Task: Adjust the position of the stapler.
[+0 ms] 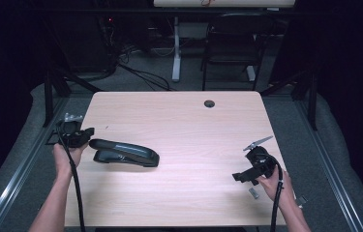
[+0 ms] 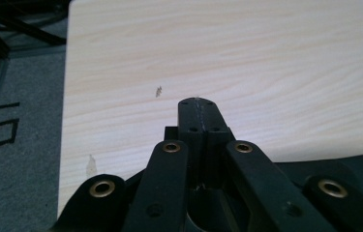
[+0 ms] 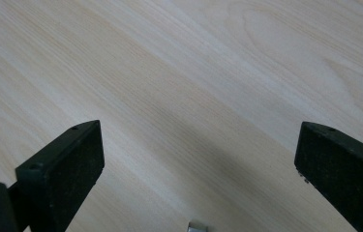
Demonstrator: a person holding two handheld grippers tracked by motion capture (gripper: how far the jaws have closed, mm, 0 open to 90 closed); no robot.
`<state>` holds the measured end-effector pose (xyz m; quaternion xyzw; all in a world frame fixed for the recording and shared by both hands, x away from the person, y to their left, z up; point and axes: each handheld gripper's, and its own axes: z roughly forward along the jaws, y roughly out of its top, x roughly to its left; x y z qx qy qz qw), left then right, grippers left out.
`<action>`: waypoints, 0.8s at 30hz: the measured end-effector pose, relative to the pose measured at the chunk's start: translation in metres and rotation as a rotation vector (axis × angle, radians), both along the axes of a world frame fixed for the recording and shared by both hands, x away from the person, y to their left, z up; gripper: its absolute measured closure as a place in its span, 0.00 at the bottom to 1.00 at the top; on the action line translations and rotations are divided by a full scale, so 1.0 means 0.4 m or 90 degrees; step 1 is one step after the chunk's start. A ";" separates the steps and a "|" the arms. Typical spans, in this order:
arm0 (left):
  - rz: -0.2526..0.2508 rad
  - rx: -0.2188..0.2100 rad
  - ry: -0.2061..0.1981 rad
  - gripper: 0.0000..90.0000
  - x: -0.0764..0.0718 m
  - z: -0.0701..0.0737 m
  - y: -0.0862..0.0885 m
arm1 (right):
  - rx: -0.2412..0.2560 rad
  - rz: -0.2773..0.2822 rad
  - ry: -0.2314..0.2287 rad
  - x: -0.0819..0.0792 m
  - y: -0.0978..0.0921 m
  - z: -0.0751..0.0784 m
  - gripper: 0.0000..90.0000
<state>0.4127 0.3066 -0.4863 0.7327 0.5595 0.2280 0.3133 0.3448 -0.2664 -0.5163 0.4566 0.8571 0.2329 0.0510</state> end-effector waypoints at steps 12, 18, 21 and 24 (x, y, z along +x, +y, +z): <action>-0.034 0.024 0.078 1.00 0.010 -0.002 -0.028 | -0.005 -0.002 0.001 -0.008 0.001 0.000 0.04; -0.066 0.027 0.104 1.00 -0.008 0.000 -0.049 | -0.011 0.004 0.003 -0.008 0.004 0.000 0.04; -0.076 0.034 0.116 1.00 -0.025 0.001 -0.058 | -0.013 0.006 0.005 -0.008 0.005 0.002 0.04; -0.085 0.040 0.125 1.00 -0.041 0.000 -0.062 | -0.014 0.005 0.001 -0.008 0.006 0.000 0.04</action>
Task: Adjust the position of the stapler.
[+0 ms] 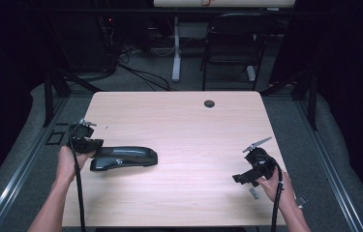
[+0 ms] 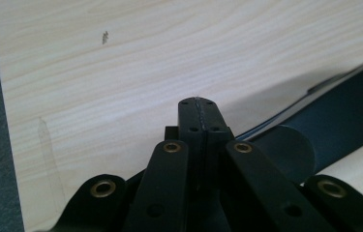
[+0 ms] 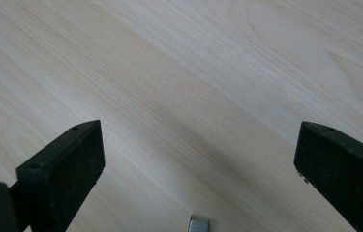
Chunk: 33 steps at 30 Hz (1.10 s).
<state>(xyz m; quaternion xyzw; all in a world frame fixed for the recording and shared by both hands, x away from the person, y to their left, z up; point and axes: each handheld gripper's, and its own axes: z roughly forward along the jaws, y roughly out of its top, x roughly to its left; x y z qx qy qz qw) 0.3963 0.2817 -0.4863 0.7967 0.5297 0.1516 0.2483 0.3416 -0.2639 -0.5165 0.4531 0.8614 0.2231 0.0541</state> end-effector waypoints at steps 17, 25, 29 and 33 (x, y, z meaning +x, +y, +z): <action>-0.051 -0.031 0.071 1.00 -0.053 -0.004 -0.015 | 0.000 0.011 0.012 0.003 -0.001 -0.001 0.04; -0.049 -0.038 0.071 1.00 -0.060 -0.004 -0.011 | 0.011 0.002 0.008 0.001 -0.004 -0.001 0.04; -0.046 -0.032 0.062 1.00 -0.073 0.000 0.002 | 0.015 0.002 0.009 0.001 -0.007 0.000 0.05; -0.033 -0.032 0.061 1.00 -0.087 0.003 0.016 | 0.017 0.001 0.007 0.000 -0.007 -0.001 0.05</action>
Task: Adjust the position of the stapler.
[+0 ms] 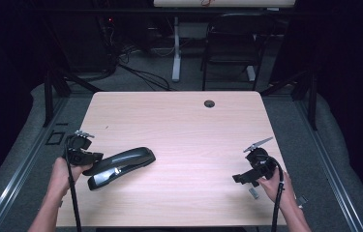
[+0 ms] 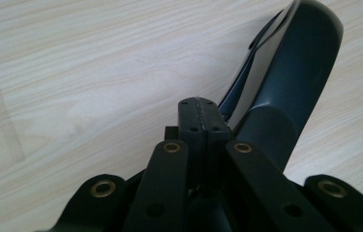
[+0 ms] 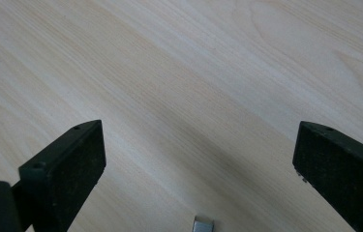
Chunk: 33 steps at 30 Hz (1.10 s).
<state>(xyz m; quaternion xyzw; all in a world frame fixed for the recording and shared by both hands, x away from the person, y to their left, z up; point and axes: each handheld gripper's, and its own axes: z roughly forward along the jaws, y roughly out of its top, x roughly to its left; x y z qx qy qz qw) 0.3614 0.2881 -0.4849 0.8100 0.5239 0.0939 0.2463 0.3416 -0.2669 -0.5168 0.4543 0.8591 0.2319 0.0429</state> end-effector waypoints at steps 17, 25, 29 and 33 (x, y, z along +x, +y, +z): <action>-0.030 -0.026 0.063 1.00 -0.045 -0.017 0.002 | -0.013 0.005 0.007 0.001 -0.001 -0.001 0.05; -0.064 -0.023 0.090 1.00 -0.051 -0.027 -0.031 | -0.011 0.001 0.012 0.001 0.001 -0.004 0.06; -0.059 -0.010 0.077 1.00 -0.069 -0.026 -0.032 | -0.007 -0.002 0.008 0.000 -0.002 -0.004 0.06; -0.050 0.015 0.079 1.00 -0.097 -0.036 -0.019 | -0.006 -0.007 0.005 0.000 -0.008 0.000 0.07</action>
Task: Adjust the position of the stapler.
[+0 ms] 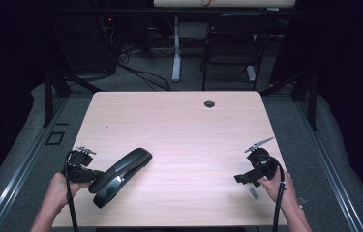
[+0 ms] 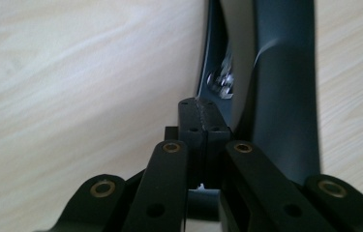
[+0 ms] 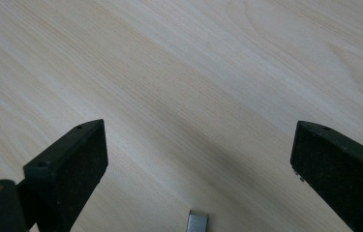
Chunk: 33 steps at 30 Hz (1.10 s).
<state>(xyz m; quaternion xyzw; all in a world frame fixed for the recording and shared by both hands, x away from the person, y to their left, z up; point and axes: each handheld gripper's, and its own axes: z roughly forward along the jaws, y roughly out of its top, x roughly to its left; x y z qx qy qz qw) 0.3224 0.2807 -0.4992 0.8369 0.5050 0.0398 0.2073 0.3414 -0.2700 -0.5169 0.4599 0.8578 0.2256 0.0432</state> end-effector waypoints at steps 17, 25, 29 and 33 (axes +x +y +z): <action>0.013 -0.025 0.007 1.00 -0.070 -0.018 -0.001 | -0.021 0.002 -0.011 -0.003 0.020 0.005 0.08; -0.039 -0.019 0.010 1.00 -0.085 -0.026 -0.057 | -0.004 -0.018 -0.010 -0.011 0.013 0.007 0.08; -0.064 -0.043 0.024 1.00 -0.088 -0.035 -0.078 | -0.003 -0.017 -0.009 -0.014 0.013 0.011 0.08; -0.080 -0.058 0.035 1.00 -0.087 -0.040 -0.092 | -0.014 -0.009 -0.010 -0.012 0.016 0.010 0.09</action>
